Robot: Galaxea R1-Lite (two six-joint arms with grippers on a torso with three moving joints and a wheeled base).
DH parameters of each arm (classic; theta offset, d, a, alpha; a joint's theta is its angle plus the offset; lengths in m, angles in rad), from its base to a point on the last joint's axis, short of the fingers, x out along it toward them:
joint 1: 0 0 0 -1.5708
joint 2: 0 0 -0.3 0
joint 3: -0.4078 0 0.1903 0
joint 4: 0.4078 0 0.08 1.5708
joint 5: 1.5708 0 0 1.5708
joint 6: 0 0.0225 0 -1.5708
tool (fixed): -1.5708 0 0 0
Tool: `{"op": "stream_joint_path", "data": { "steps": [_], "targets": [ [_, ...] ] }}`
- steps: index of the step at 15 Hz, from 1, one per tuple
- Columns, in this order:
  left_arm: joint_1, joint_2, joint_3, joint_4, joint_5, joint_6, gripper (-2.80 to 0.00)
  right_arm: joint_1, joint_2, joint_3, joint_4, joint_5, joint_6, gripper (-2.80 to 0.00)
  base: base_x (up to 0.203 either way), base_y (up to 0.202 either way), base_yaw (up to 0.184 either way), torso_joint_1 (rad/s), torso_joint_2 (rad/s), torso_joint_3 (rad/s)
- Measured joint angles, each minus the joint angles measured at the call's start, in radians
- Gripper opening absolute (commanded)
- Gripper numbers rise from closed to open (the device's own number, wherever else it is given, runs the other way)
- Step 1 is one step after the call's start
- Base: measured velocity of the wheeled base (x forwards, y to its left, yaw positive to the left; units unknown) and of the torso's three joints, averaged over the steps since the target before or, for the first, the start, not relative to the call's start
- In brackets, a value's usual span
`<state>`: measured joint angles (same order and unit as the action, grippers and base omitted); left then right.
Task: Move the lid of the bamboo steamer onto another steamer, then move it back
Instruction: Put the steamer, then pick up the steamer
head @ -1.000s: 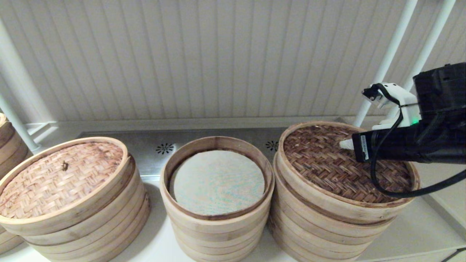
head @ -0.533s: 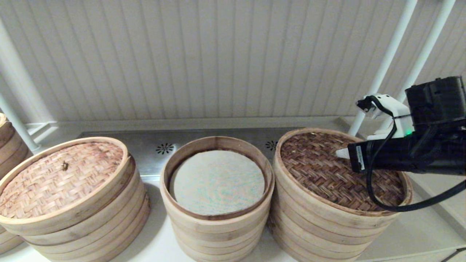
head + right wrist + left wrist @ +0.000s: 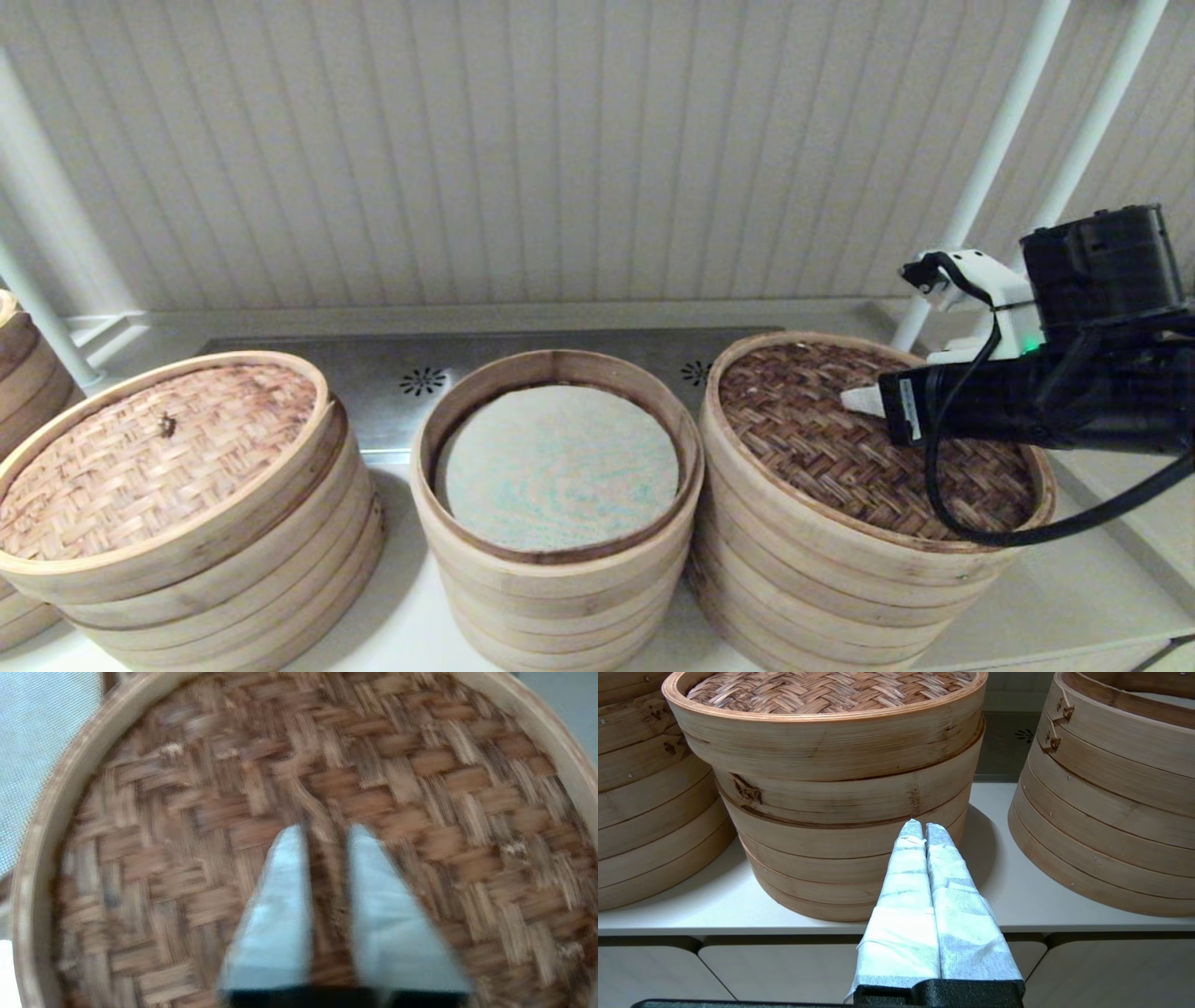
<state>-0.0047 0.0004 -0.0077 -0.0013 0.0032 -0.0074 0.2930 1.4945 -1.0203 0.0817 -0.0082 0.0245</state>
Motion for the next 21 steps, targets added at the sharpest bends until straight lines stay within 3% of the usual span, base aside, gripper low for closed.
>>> {"op": "stream_joint_path", "data": {
  "steps": [8,9,13,21],
  "targets": [
    [0.0,0.0,0.0,0.0,0.0,0.0,-2.8,-0.013,-0.176,-0.04,-0.004,-0.019,-0.003,0.0,0.0,0.0,0.0,0.0,0.0,0.0],
    [0.0,0.0,0.0,0.0,-0.001,0.0,-2.8,-0.016,-0.223,-0.031,0.006,-0.03,-0.004,-2.8,0.0,0.0,0.0,0.0,0.0,0.0],
    [0.0,0.0,0.0,0.0,0.0,0.0,-2.8,-0.024,-0.41,0.016,0.088,-0.054,-0.002,-2.8,0.0,0.0,0.0,0.0,0.0,0.0],
    [0.0,0.0,0.0,0.0,0.0,0.0,-2.8,-0.129,-0.868,0.13,0.422,-0.075,0.019,-2.8,0.0,0.0,0.0,0.0,0.0,0.0]
  ]
}}
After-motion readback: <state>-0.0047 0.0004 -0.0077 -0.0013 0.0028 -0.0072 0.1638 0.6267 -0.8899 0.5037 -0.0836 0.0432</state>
